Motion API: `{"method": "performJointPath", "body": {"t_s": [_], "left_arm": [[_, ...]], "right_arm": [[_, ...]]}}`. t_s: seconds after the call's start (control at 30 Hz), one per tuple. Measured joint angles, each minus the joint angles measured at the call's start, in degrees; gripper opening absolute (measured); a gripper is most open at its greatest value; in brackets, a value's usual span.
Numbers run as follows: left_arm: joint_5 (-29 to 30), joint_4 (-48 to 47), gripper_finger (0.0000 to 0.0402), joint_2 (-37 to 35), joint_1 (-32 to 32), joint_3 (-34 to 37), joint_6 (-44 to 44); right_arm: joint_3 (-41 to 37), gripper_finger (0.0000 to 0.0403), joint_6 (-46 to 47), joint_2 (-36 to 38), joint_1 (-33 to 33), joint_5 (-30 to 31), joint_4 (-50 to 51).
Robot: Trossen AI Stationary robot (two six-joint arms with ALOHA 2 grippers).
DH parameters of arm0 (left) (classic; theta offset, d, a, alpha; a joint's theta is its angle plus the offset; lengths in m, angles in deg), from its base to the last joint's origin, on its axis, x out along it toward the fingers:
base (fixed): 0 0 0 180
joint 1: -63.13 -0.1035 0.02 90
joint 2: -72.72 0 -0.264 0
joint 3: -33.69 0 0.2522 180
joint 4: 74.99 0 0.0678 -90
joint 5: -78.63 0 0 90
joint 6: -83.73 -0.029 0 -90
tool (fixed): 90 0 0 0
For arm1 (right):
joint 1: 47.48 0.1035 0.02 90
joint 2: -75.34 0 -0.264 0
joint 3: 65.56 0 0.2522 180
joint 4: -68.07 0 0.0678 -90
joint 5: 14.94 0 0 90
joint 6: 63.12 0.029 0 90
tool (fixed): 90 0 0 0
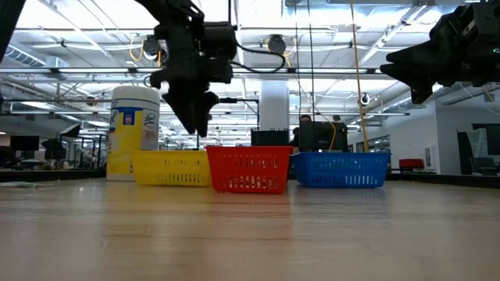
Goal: Pick & Place First Aid Supplies
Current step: Put the bandage pack into the yellow bin
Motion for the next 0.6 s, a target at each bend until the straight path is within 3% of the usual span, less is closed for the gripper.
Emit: {"method": "performJointPath", "body": {"t_s": [0.23,0.6], "left_arm": [[1.36,-1.19,0.0234,-1.94,2.12,0.00,5.68],[3.06,-3.51,0.0230,-1.96,20.05,0.00,21.71]], "right_arm": [[-0.01,0.0130,0.00,0.00,-0.02,0.00,0.00],[0.02,0.0130,0.00,0.00,0.00,0.00,0.00]]}}
